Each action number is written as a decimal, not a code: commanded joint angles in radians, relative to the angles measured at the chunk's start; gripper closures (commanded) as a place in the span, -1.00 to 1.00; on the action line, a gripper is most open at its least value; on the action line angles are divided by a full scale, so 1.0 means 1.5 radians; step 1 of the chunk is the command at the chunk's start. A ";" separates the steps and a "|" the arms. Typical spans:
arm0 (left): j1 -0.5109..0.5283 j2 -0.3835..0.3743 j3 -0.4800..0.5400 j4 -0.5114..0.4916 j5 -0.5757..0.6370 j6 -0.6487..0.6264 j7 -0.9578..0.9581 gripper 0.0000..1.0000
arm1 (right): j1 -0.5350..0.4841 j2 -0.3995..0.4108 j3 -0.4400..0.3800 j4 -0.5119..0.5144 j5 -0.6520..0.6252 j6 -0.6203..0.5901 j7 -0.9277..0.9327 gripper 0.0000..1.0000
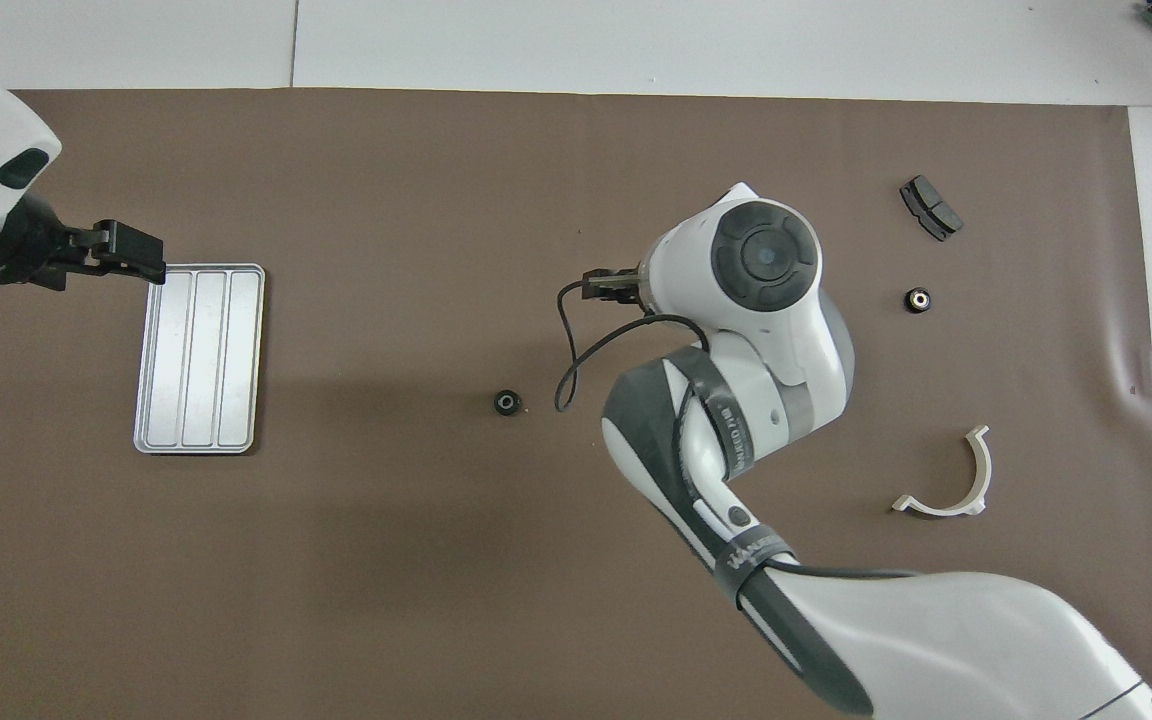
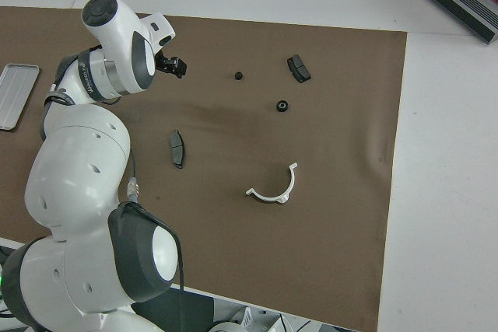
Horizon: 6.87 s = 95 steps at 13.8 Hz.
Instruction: Place bearing gear from tray to pile
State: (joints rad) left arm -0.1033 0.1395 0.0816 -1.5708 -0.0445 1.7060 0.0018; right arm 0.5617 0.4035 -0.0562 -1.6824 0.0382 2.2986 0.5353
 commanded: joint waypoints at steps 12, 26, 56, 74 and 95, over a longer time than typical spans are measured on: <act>0.012 -0.006 -0.017 0.107 0.052 -0.098 0.030 -1.00 | 0.160 0.098 0.001 -0.007 -0.108 0.058 0.192 -1.00; 0.001 -0.051 -0.017 -0.003 0.053 0.028 0.029 -1.00 | 0.159 0.095 0.000 0.000 -0.111 0.030 0.191 1.00; 0.010 -0.054 -0.015 -0.005 0.053 0.017 0.026 -1.00 | -0.290 -0.206 -0.005 -0.433 -0.005 0.138 -0.413 0.03; 0.010 -0.054 -0.016 -0.005 0.053 0.017 0.026 -1.00 | -0.349 -0.248 -0.009 -0.037 -0.019 -0.270 -0.299 -1.00; 0.020 -0.064 -0.014 -0.023 -0.005 0.017 0.025 -1.00 | -0.338 -0.331 -0.029 0.027 -0.037 -0.506 -0.301 -1.00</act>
State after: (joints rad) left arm -0.0909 0.0848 0.0625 -1.5545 -0.0151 1.7193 0.0350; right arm 0.0592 -0.1069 -0.1050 -1.6821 -0.0212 1.5888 0.0738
